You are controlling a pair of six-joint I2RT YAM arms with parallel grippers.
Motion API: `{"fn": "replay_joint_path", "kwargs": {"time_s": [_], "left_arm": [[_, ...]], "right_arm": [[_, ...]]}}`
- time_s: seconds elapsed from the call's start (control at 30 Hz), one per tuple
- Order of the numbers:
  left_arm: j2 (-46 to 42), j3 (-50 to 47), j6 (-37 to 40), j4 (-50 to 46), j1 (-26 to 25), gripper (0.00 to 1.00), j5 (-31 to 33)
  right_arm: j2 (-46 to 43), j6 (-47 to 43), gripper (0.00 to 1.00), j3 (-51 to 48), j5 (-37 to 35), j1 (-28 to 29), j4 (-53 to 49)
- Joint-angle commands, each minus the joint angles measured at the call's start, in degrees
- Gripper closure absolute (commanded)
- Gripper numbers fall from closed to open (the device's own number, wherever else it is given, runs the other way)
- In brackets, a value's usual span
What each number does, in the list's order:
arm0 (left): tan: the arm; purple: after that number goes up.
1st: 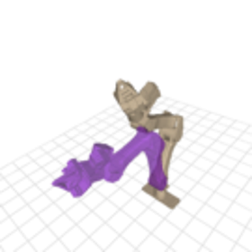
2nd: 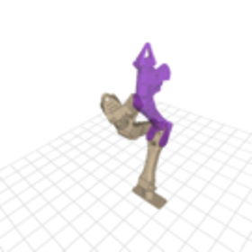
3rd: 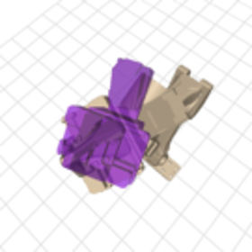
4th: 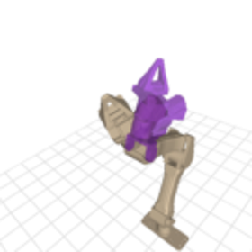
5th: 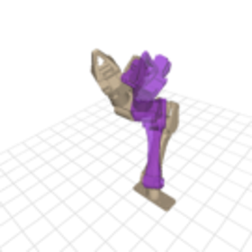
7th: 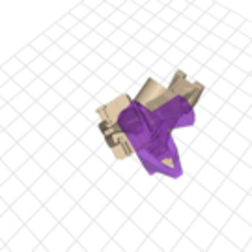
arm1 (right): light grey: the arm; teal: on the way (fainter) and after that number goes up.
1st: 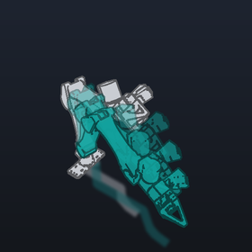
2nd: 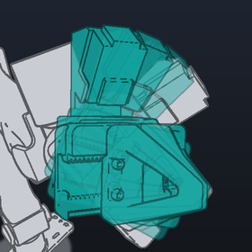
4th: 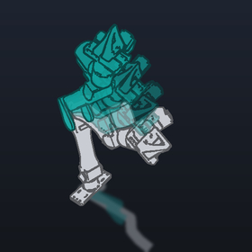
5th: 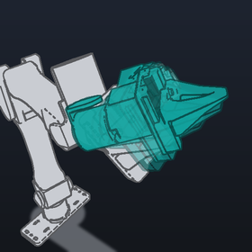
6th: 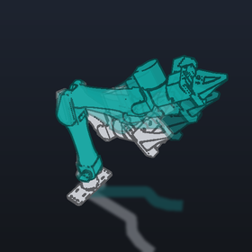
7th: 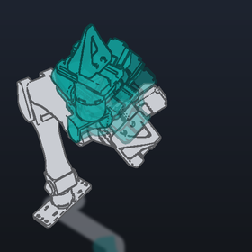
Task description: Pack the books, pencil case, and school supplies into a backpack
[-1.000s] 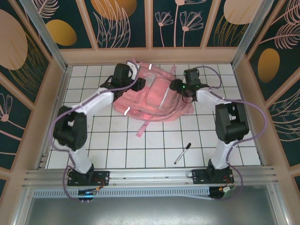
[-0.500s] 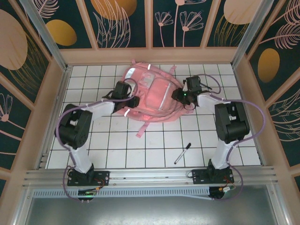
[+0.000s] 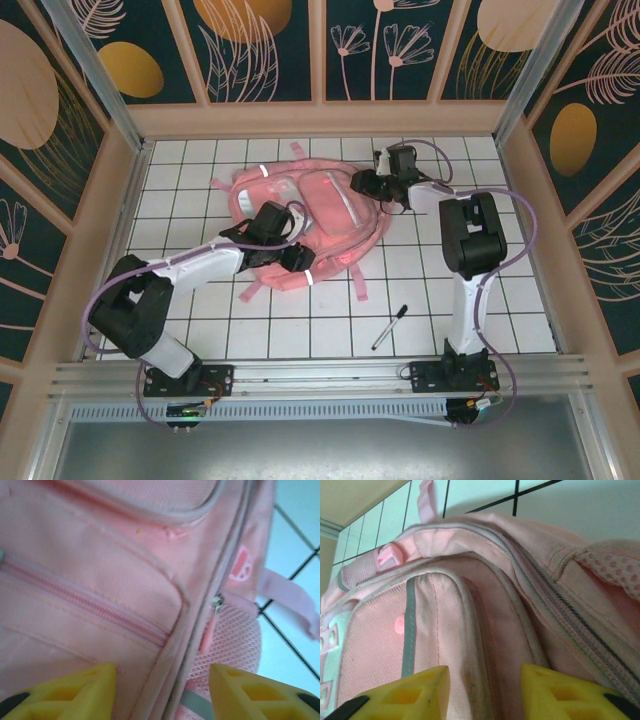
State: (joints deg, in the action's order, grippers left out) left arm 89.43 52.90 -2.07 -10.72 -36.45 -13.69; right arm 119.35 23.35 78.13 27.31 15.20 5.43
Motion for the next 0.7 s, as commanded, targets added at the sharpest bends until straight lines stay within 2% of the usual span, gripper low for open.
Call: {"fn": "replay_joint_path", "kwargs": {"time_s": [0.0,0.1,0.23,0.33,0.43,0.47,0.6,0.67], "left_arm": [[-3.57,4.06,18.03,-3.22,0.29,0.48,-4.39],[-3.53,3.15,31.93,-1.03,0.23,0.46,-3.70],[-0.17,3.12,36.65,-1.53,0.28,0.38,-0.22],[2.55,4.28,40.15,-7.17,0.21,0.27,-2.92],[3.77,3.75,41.16,-8.96,0.19,0.22,-2.91],[3.58,3.19,40.36,-7.55,-0.06,0.16,-1.42],[2.44,-1.92,36.41,-0.95,-0.90,0.16,7.00],[2.42,-3.50,34.93,1.89,-0.91,0.21,11.53]], "right_arm": [[-6.22,1.14,0.56,-3.99,-2.27,0.35,-3.06],[-13.11,0.09,0.53,-8.94,-5.52,0.24,-7.27],[-22.83,-0.68,0.52,-16.77,-6.86,0.27,-11.86],[-29.80,-0.70,0.52,-22.80,-5.35,0.53,-13.82],[-35.14,0.31,0.52,-27.32,-5.11,1.07,-15.12],[-36.51,1.14,0.52,-28.71,-4.93,1.45,-14.99],[-39.02,6.33,0.52,-32.45,-2.31,5.25,-12.51],[-38.10,10.01,0.52,-33.55,1.31,7.83,-9.91]]}}
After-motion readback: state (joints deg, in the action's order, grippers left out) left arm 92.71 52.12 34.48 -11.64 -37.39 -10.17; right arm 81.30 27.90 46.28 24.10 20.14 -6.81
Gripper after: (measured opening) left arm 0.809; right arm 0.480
